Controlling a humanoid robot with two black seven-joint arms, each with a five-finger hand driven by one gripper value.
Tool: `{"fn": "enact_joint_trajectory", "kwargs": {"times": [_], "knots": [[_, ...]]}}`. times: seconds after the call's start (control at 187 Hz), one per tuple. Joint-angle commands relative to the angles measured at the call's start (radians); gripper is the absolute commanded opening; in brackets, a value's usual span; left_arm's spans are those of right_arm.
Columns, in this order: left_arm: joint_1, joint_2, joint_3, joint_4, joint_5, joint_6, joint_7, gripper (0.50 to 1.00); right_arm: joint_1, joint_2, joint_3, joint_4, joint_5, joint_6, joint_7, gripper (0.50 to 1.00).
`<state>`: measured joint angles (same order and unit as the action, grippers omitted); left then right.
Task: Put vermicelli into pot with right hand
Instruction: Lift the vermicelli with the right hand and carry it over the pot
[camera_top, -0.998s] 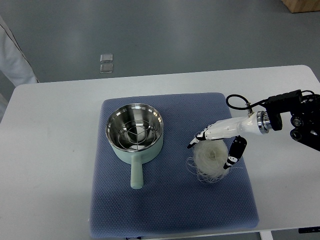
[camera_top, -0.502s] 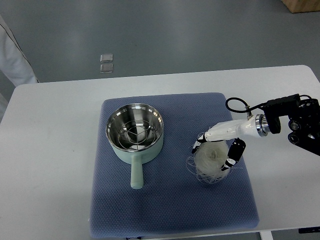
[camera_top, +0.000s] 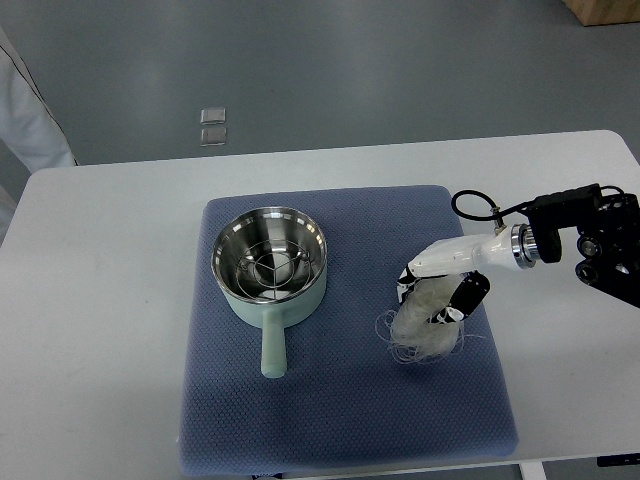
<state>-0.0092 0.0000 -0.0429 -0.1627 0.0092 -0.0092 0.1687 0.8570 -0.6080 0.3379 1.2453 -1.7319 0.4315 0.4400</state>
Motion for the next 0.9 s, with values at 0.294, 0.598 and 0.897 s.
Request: {"fn": "enact_joint_trajectory", "kwargs": {"times": [0.294,0.598,0.897], "knots": [[0.000,0.000,0.000,0.000,0.000,0.000,0.000,1.000,0.093,0.010,0.075,-0.015,0.031,0.013,0.000,0.515],[0.000,0.000,0.001,0.000,0.000,0.000,0.000,1.000,0.278,0.022,0.073,-0.040,0.086,0.029,0.000,0.523],[0.000,0.000,0.001,0.000,0.000,0.000,0.000,1.000,0.421,0.226,0.072,-0.102,0.106,0.035,0.000,0.535]]}}
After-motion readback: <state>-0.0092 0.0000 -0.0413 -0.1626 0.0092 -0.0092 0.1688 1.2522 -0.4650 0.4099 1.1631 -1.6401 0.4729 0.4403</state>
